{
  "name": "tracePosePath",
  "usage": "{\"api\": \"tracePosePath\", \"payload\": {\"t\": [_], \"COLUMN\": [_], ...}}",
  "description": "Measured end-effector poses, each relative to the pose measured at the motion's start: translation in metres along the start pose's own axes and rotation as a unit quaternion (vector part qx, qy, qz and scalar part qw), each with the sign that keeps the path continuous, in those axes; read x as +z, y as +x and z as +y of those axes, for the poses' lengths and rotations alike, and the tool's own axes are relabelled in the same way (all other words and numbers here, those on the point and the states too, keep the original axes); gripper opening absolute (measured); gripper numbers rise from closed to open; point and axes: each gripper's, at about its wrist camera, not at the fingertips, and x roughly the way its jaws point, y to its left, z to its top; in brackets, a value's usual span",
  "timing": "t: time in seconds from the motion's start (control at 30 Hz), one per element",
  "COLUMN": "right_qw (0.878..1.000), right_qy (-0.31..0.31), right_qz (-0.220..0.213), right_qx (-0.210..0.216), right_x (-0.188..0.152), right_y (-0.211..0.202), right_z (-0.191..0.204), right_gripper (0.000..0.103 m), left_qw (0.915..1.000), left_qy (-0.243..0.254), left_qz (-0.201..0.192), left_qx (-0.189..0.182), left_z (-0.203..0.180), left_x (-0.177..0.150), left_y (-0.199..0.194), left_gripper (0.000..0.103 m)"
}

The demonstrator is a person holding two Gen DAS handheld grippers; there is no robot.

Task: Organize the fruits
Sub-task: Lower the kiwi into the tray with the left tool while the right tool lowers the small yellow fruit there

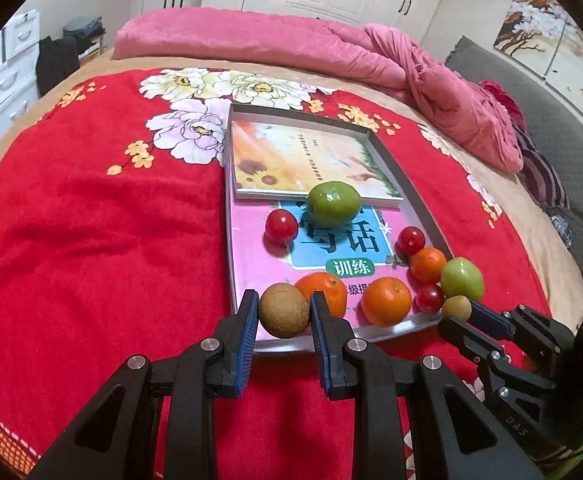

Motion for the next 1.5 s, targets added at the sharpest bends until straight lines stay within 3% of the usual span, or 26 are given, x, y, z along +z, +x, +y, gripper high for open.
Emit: {"api": "tracePosePath", "payload": {"t": [1.0, 1.5], "right_qw": [0.999, 0.999], "right_qy": [0.024, 0.027], "right_qz": [0.020, 0.033], "right_qx": [-0.008, -0.002], "right_x": [0.003, 0.003], "right_y": [0.021, 0.027], "right_z": [-0.012, -0.015], "right_gripper": [0.023, 0.023], "left_qw": [0.9997, 0.9997], "left_qy": [0.015, -0.007], "left_qz": [0.018, 0.024], "left_qx": [-0.004, -0.009], "left_z": [-0.005, 0.007], "left_x": [0.001, -0.002], "left_y": [0.022, 0.019], "left_gripper": [0.027, 0.027]}}
